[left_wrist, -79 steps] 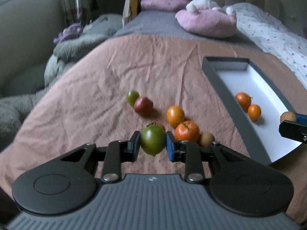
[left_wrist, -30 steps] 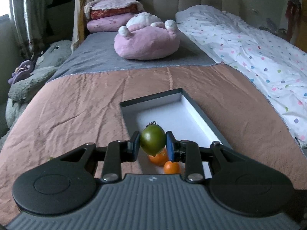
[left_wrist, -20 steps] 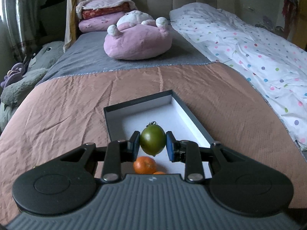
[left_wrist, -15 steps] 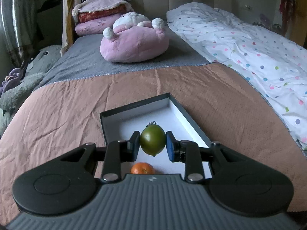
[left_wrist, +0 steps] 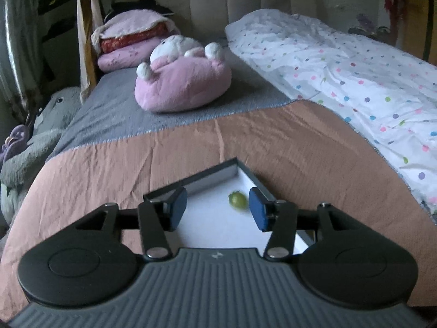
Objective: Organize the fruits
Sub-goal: 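Open the left tool to drop the green tomato into the box, then lower the right tool into the box and open it to release the kiwi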
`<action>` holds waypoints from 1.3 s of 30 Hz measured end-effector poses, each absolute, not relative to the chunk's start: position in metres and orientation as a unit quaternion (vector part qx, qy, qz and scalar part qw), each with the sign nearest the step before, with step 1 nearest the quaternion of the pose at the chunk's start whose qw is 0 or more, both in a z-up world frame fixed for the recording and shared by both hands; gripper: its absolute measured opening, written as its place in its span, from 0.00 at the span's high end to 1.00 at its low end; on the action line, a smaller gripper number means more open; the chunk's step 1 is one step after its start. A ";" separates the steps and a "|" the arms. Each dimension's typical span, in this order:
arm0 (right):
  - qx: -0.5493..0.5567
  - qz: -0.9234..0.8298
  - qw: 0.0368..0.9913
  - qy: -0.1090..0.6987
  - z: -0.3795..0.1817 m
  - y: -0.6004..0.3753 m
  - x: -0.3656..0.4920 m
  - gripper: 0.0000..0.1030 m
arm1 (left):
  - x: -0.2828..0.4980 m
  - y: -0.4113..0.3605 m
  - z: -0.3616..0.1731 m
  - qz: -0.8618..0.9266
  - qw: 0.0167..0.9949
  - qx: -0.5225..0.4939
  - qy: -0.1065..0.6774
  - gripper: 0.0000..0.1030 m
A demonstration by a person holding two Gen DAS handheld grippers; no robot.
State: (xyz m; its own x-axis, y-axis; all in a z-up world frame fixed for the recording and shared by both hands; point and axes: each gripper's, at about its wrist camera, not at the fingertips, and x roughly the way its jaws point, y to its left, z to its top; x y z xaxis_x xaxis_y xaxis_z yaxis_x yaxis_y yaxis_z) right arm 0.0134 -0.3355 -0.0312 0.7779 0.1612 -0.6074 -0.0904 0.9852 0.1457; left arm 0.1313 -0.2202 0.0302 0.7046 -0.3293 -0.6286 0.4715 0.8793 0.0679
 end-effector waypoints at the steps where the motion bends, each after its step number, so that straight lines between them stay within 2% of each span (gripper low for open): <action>1: 0.054 0.066 0.942 0.326 -0.030 -0.335 0.014 0.75 | 0.130 -0.219 0.034 -0.220 0.917 0.111 0.314 0.45; 8: 0.050 0.057 0.943 0.323 -0.023 -0.330 0.018 0.75 | 0.115 -0.184 0.053 -0.220 0.921 0.095 0.307 0.44; 14: 0.051 0.034 0.946 0.318 -0.018 -0.332 0.027 0.75 | 0.091 -0.135 0.054 -0.209 0.922 0.103 0.308 0.39; 26: 0.071 0.013 0.936 0.343 -0.033 -0.329 0.056 0.75 | 0.049 -0.052 0.021 -0.172 0.924 0.085 0.332 0.38; 39: 0.058 -0.006 0.931 0.362 -0.048 -0.333 0.081 0.74 | 0.039 -0.019 0.004 -0.132 0.927 0.052 0.348 0.38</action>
State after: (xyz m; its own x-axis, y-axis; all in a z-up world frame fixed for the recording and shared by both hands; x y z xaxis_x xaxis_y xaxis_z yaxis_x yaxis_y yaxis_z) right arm 0.0809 -0.3330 -0.0483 0.7384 0.0304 -0.6736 0.0538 0.9931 0.1038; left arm 0.0394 -0.0188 0.0042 0.7229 -0.2086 -0.6588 0.2805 0.9598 0.0039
